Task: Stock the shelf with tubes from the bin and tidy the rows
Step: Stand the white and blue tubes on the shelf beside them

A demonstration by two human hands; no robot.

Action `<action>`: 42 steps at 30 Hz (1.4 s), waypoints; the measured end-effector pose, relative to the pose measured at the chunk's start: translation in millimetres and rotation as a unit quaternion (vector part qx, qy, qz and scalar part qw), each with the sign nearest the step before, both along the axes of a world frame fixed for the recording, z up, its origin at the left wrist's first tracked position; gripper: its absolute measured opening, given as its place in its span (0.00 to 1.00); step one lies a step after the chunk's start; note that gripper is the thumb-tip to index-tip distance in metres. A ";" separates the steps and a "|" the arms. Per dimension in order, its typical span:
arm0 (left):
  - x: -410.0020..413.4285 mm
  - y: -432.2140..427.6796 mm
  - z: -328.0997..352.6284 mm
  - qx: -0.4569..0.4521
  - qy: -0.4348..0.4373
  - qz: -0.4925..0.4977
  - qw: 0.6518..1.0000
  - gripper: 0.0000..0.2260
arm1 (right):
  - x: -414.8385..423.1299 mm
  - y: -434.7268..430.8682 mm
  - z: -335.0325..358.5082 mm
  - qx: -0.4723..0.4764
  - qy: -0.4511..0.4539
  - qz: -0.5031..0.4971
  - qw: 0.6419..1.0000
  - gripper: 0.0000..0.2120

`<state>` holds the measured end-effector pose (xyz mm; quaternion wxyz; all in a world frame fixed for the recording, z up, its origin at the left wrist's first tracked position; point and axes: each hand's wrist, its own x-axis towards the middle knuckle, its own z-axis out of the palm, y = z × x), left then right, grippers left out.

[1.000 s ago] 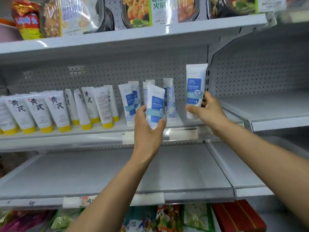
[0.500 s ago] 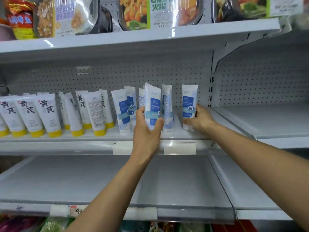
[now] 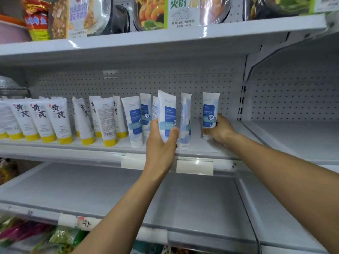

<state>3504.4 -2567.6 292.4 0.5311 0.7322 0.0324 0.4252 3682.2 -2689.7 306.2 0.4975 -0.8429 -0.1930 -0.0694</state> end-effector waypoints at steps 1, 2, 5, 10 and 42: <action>-0.8 -2.1 0.3 -0.003 -0.004 -0.002 1.000 0.10 | 0.8 -1.1 -1.6 -0.005 0.008 -0.001 1.000 0.25; -1.1 -3.4 0.3 -0.005 -0.008 -0.003 1.000 0.09 | 0.8 -2.6 -2.9 -0.010 0.021 -0.004 1.000 0.26; -3.3 -6.8 1.0 -0.003 -0.016 -0.005 1.000 0.10 | -8.7 -10.3 -2.9 -0.017 0.056 -0.023 0.998 0.31; -6.3 -15.3 2.6 -0.007 -0.010 -0.023 1.000 0.10 | -49.9 -22.2 6.5 -0.007 -0.078 -0.050 0.996 0.24; -20.7 5.9 -7.2 0.294 0.184 0.065 0.936 0.16 | -72.9 -33.1 8.7 -0.028 0.026 0.108 0.993 0.21</action>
